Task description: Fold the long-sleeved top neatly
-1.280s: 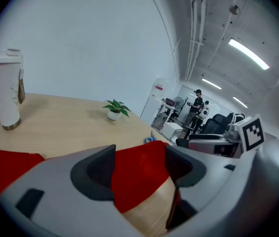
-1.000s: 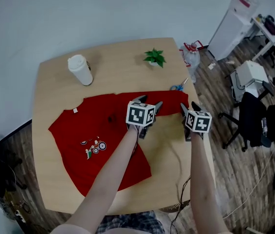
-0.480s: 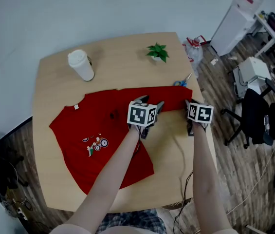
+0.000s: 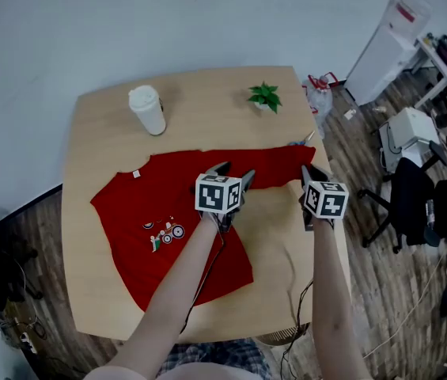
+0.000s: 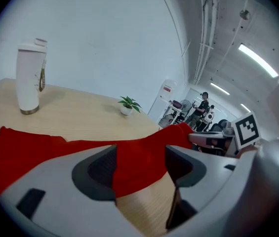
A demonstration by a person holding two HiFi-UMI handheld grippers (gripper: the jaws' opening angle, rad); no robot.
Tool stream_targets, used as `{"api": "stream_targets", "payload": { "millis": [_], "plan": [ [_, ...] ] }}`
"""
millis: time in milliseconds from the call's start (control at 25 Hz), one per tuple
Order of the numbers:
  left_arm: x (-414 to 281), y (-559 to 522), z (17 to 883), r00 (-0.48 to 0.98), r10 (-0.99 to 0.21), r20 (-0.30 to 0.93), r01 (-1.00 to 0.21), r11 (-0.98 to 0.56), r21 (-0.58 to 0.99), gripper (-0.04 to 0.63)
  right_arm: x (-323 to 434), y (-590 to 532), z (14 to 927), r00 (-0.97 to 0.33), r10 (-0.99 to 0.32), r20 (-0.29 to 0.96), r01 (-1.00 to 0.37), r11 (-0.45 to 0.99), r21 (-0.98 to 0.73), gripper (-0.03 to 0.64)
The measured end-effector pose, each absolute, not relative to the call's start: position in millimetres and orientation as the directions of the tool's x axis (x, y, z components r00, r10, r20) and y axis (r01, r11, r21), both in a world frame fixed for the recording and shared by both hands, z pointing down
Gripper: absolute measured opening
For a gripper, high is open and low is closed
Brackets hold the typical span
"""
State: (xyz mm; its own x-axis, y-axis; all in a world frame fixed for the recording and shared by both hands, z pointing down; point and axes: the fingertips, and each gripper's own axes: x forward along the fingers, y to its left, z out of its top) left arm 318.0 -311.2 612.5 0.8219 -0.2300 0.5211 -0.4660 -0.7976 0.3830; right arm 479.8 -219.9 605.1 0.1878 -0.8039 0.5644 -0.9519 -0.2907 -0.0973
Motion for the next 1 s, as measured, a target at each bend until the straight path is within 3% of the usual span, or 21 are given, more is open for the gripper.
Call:
{"api": "stream_targets", "payload": {
  "millis": [560,1000],
  "plan": [
    [158,-358,551,0.743,-0.473,0.474,-0.651,-0.677,0.344,0.302,336,-276,511,-0.028,-0.902,0.430,-0.998,0.001,-0.064,0.047],
    [22,-366,535,0.624,-0.620,0.475,-0.779,-0.540,0.319,0.304,190,-322,488,-0.273,-0.880,0.389,-0.961,0.267,-0.071,0.048]
  ]
}}
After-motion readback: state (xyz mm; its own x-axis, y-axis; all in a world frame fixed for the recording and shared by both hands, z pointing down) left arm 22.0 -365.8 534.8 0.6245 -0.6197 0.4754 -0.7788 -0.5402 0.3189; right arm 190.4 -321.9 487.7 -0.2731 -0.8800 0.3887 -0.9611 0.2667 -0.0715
